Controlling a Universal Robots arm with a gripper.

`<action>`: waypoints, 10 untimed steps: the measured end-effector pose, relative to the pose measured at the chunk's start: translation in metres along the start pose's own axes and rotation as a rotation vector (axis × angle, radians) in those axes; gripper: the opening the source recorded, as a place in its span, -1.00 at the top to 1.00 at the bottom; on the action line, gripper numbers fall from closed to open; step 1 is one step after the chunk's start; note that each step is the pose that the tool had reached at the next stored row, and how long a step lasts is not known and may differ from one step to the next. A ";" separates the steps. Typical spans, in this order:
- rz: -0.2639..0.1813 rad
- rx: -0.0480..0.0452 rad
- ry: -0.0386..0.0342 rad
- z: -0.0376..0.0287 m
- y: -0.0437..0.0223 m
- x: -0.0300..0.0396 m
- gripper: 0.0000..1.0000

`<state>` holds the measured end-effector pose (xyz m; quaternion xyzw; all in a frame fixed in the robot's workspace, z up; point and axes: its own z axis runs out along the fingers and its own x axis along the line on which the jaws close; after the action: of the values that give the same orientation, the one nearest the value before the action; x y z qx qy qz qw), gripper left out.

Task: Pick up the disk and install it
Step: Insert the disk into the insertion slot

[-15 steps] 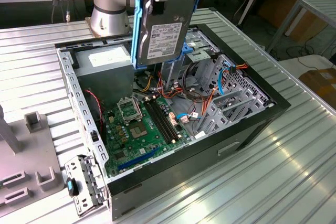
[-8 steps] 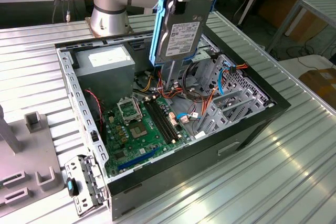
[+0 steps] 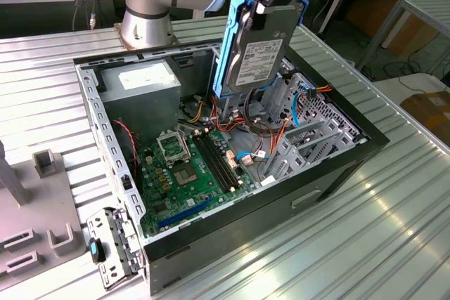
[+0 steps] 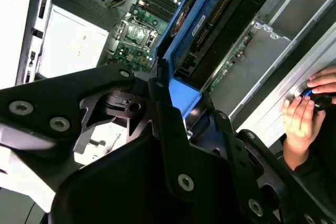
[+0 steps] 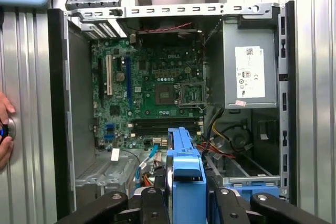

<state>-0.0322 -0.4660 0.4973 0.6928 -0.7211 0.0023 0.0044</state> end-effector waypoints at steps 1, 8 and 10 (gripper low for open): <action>0.000 0.0000 0.0000 0.0001 -0.0005 0.0021 0.26; 0.000 0.0000 0.0003 0.0015 -0.0056 0.0274 0.26; 0.000 0.0001 0.0007 0.0021 -0.0070 0.0349 0.26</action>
<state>-0.0266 -0.5012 0.4955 0.6928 -0.7211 0.0025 0.0047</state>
